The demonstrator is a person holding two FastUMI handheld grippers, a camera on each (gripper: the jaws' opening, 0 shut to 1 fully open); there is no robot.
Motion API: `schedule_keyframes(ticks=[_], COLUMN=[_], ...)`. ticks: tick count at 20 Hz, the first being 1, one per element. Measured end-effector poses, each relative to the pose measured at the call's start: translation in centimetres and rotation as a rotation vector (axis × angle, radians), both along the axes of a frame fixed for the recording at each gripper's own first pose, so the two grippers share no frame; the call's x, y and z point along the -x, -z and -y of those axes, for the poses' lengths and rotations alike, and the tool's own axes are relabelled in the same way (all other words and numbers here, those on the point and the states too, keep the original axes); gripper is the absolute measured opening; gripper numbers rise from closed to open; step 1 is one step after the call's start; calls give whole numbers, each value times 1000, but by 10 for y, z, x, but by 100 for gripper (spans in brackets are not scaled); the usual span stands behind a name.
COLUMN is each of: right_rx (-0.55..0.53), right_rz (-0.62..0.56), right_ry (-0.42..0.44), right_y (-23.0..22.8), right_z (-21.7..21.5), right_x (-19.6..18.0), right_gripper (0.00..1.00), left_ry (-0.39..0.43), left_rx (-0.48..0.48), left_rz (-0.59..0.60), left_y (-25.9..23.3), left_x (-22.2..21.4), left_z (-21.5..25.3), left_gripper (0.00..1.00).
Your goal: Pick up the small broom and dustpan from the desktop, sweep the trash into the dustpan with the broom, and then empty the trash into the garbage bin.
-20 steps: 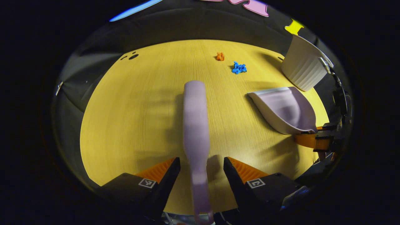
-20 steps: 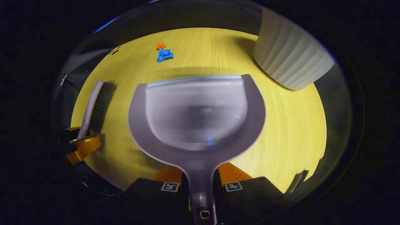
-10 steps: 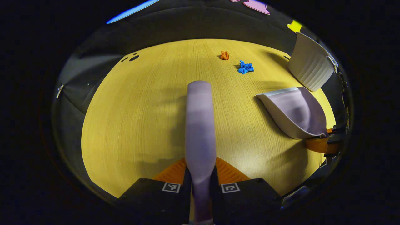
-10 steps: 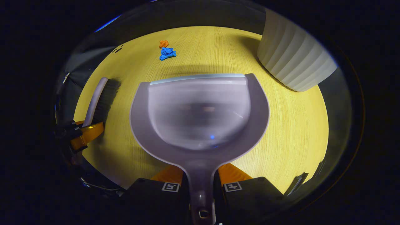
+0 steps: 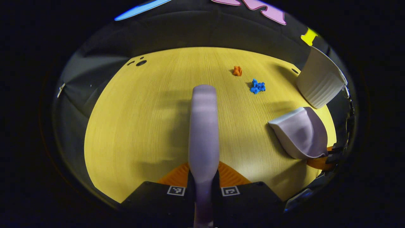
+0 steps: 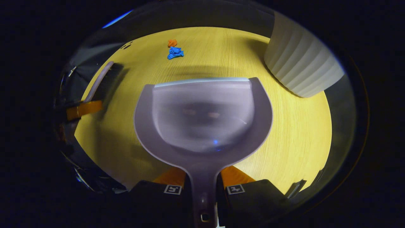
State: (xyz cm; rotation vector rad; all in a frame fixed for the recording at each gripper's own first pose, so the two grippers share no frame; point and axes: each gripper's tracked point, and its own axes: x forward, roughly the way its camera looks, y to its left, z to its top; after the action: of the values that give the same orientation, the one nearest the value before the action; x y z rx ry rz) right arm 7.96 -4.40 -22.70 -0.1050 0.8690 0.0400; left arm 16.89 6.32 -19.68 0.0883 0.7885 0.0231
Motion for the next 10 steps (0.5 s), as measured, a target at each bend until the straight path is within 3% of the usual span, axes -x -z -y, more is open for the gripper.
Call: schedule_keyframes(ticks=[3,5,6,10], right_rx=[13,-15,-15,41], right_rz=[24,7,8,2], right_ry=[-12,-22,-31,-102], right_y=[-5,-5,-7,-10], right_z=[5,2,2,6], right_x=[-6,-6,-7,-11], right_gripper=[36,40,36,36], left_ry=[69,109,127,239], left_rx=[-123,-155,-164,-251], left_rz=[-1,3,7,19], left_y=[-16,-26,-31,-49], left_x=[-35,-63,-79,-147], left_z=[-12,-9,-8,0], left_gripper=[27,27,28,27])
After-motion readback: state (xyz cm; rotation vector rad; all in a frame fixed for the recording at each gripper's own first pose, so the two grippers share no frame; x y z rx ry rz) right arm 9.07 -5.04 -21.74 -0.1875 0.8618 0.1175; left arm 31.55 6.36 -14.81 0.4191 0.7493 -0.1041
